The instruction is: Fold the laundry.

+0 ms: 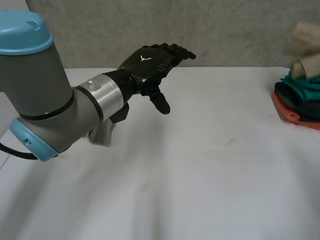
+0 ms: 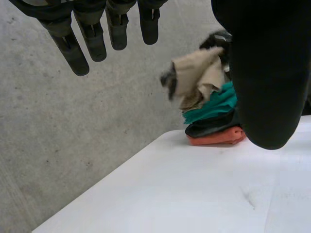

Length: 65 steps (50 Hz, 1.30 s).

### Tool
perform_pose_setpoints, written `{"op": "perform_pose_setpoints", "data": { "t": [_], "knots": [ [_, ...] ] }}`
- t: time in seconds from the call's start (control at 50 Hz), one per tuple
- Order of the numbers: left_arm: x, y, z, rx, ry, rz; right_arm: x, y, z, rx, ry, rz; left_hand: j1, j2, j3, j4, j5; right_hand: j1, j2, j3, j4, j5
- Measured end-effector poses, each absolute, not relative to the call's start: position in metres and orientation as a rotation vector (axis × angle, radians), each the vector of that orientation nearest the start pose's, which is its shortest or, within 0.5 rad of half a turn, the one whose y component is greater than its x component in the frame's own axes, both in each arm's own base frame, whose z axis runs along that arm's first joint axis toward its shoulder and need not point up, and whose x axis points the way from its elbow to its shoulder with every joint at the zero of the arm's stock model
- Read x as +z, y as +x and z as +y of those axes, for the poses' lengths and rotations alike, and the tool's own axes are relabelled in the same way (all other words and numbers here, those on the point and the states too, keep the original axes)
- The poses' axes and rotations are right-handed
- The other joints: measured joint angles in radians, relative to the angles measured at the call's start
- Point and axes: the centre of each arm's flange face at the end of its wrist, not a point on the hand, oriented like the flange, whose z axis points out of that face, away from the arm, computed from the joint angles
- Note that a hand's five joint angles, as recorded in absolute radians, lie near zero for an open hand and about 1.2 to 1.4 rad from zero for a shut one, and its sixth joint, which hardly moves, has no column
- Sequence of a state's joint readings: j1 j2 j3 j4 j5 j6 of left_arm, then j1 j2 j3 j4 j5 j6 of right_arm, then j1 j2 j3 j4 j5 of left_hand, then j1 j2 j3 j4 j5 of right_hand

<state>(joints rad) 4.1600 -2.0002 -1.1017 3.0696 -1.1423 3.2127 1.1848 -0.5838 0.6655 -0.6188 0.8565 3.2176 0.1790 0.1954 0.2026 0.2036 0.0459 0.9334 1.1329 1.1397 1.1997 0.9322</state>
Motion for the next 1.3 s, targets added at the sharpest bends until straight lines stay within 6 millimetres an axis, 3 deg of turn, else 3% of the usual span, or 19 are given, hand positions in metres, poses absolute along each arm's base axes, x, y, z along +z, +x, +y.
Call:
{"op": "perform_pose_setpoints", "data": {
  "t": [0.08, 0.14, 0.18, 0.3, 0.32, 0.34, 0.38, 0.42, 0.68, 0.74, 0.86, 0.92, 1.0, 1.02, 1.04, 1.06, 1.1, 1.18, 1.3],
  "knots": [
    [0.291, -0.353, -0.247, 1.637, -0.943, -1.650, 0.180, -0.048, -0.557, -2.455, -0.603, 1.649, 0.000, 0.000, 0.000, 0.000, 0.000, 0.000, 0.000, 0.000, 0.000, 0.008],
    [0.290, -0.353, -0.246, 1.633, -0.945, -1.652, 0.167, -0.056, -0.556, -2.434, -0.603, 1.668, 0.000, 0.000, 0.000, 0.000, 0.000, 0.000, 0.000, 0.000, 0.000, 0.014],
    [0.289, -0.354, -0.244, 1.626, -0.950, -1.651, 0.142, -0.071, -0.551, -2.381, -0.602, 1.710, 0.000, 0.000, 0.000, 0.000, 0.000, 0.000, 0.000, 0.004, 0.002, 0.041],
    [0.290, -0.358, -0.238, 1.620, -0.960, -1.635, 0.134, -0.076, -0.541, -2.320, -0.631, 1.728, 0.000, 0.000, 0.000, 0.000, 0.000, -0.032, -0.078, -0.089, -0.137, -0.049],
    [0.292, -0.358, -0.236, 1.622, -0.962, -1.627, 0.138, -0.074, -0.539, -2.317, -0.629, 1.730, 0.000, 0.000, 0.000, 0.000, 0.000, -0.262, -0.352, -0.356, -0.379, -0.291],
    [0.293, -0.359, -0.234, 1.624, -0.963, -1.621, 0.141, -0.073, -0.538, -2.320, -0.627, 1.730, 0.000, 0.000, 0.000, 0.000, 0.000, -0.339, -0.436, -0.418, -0.431, -0.366],
    [0.296, -0.360, -0.232, 1.628, -0.966, -1.609, 0.155, -0.072, -0.534, -2.341, -0.598, 1.738, 0.000, 0.000, 0.000, 0.000, 0.000, -0.638, -0.789, -0.790, -0.792, -0.688],
    [0.298, -0.360, -0.229, 1.631, -0.968, -1.597, 0.167, -0.072, -0.531, -2.368, -0.561, 1.748, 0.000, 0.000, 0.000, 0.000, 0.000, -0.703, -0.901, -0.903, -0.945, -0.825],
    [0.318, -0.361, -0.210, 1.678, -0.972, -1.498, 0.227, -0.085, -0.487, -2.440, -0.410, 1.980, 0.000, 0.000, 0.000, 0.000, 0.000, -0.703, -0.915, -0.924, -0.988, -0.885],
    [0.326, -0.360, -0.204, 1.693, -0.973, -1.470, 0.250, -0.091, -0.473, -2.504, -0.441, 2.095, 0.000, 0.000, 0.000, 0.000, 0.000, -0.703, -0.915, -0.924, -0.988, -0.885],
    [0.344, -0.357, -0.195, 1.732, -0.968, -1.418, 0.310, -0.094, -0.458, -2.825, -0.463, 2.235, 0.000, 0.000, 0.000, 0.000, 0.000, -0.703, -0.915, -0.924, -0.988, -0.885],
    [0.354, -0.354, -0.191, 1.764, -0.960, -1.385, 0.337, -0.071, -0.456, -2.988, -0.481, 2.162, 0.000, 0.000, 0.000, 0.000, 0.000, -0.703, -0.915, -0.924, -0.988, -0.885],
    [0.369, -0.350, -0.189, 1.813, -0.945, -1.340, 0.363, 0.003, -0.453, -3.116, -0.583, 1.865, 0.000, 0.000, 0.000, 0.000, 0.000, -0.703, -0.915, -0.924, -0.988, -0.885],
    [0.372, -0.348, -0.189, 1.827, -0.939, -1.332, 0.364, 0.011, -0.452, -3.118, -0.596, 1.835, 0.000, 0.000, 0.000, 0.000, 0.000, -0.703, -0.915, -0.924, -0.988, -0.885],
    [0.375, -0.347, -0.189, 1.843, -0.931, -1.327, 0.365, 0.041, -0.448, -3.113, -0.649, 1.727, 0.000, 0.000, 0.000, 0.000, 0.000, -0.703, -0.915, -0.924, -0.988, -0.885],
    [0.378, -0.344, -0.191, 1.864, -0.918, -1.327, 0.363, 0.070, -0.442, -3.082, -0.712, 1.633, 0.000, 0.000, 0.000, 0.000, 0.000, -0.703, -0.915, -0.924, -0.988, -0.885],
    [0.381, -0.340, -0.196, 1.901, -0.892, -1.342, 0.356, 0.103, -0.432, -3.024, -0.798, 1.535, 0.000, 0.000, 0.000, 0.000, 0.000, -0.703, -0.915, -0.924, -0.988, -0.885],
    [0.379, -0.315, -0.234, 2.044, -0.786, -1.470, 0.319, 0.175, -0.395, -2.784, -1.028, 1.395, 0.000, 0.000, 0.000, 0.000, 0.000, -0.703, -0.915, -0.924, -0.988, -0.885],
    [0.340, -0.257, -0.313, 2.223, -0.716, -1.801, 0.257, 0.225, -0.338, -2.440, -1.230, 1.425, -0.002, 0.000, 0.000, 0.000, 0.000, -0.703, -0.915, -0.924, -0.988, -0.885]
  ]
}}
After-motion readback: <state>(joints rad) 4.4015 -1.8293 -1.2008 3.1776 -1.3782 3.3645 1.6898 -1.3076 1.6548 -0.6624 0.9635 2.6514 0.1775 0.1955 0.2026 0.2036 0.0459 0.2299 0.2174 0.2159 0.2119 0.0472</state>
